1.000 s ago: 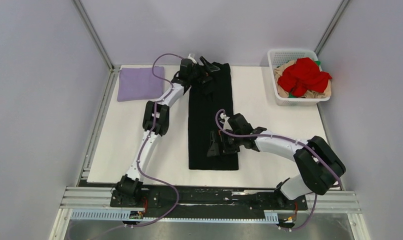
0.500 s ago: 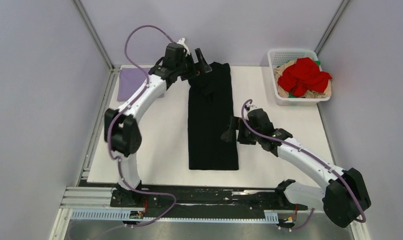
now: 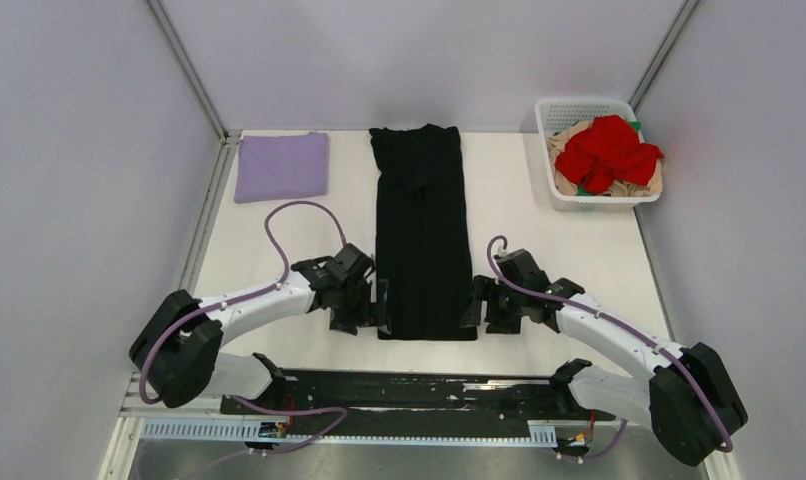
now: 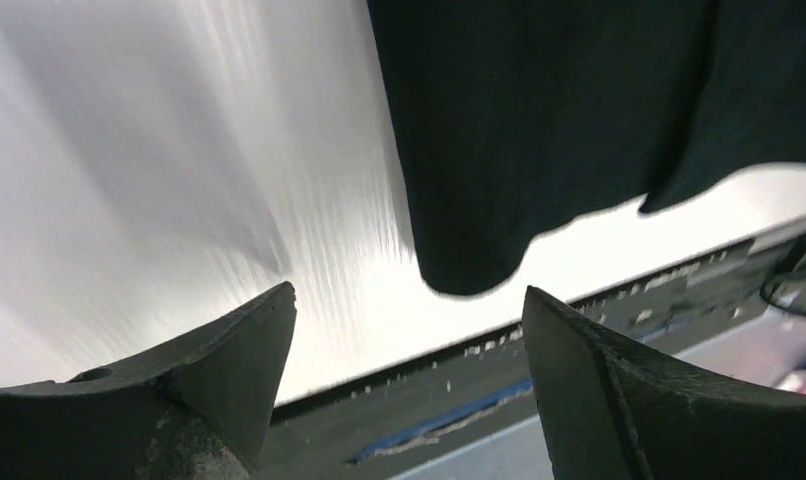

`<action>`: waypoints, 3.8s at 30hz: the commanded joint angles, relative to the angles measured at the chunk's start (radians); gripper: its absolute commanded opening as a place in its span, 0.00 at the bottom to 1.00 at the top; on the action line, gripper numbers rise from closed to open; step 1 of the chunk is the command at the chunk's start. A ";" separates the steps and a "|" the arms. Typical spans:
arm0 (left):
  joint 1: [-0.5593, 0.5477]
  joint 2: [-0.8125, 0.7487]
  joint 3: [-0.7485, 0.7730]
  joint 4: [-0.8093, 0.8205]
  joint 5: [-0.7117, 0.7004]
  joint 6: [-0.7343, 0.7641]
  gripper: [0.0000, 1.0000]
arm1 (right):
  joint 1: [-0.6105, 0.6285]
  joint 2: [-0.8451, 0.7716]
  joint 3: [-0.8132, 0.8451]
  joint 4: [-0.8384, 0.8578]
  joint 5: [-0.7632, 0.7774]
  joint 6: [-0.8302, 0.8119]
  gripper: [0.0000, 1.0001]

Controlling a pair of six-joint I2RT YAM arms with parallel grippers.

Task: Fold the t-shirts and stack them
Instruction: Grab the bottom of the folded rectangular tshirt with both arms, then fold the folded rectangular tshirt in 1/3 of the way, then grab one side of the 2/3 rectangular tshirt with both arms

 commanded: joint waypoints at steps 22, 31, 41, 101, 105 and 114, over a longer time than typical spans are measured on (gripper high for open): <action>-0.061 0.012 -0.109 0.153 0.025 -0.101 0.00 | -0.001 0.063 -0.115 0.100 -0.145 0.022 0.00; -0.073 -0.193 -0.153 0.164 0.086 -0.114 0.00 | 0.007 -0.149 -0.140 0.113 -0.245 0.050 0.00; 0.017 -0.093 0.015 0.313 -0.045 -0.036 0.00 | -0.012 0.023 0.084 0.229 -0.073 -0.029 0.00; 0.389 0.359 0.430 0.322 0.111 0.182 1.00 | -0.359 0.553 0.464 0.402 -0.179 -0.184 1.00; 0.380 0.291 0.292 0.313 0.108 0.172 1.00 | -0.328 0.497 0.360 0.381 -0.187 -0.164 0.98; 0.344 0.389 0.259 0.356 0.112 0.128 0.85 | -0.294 0.582 0.341 0.429 -0.155 -0.065 0.60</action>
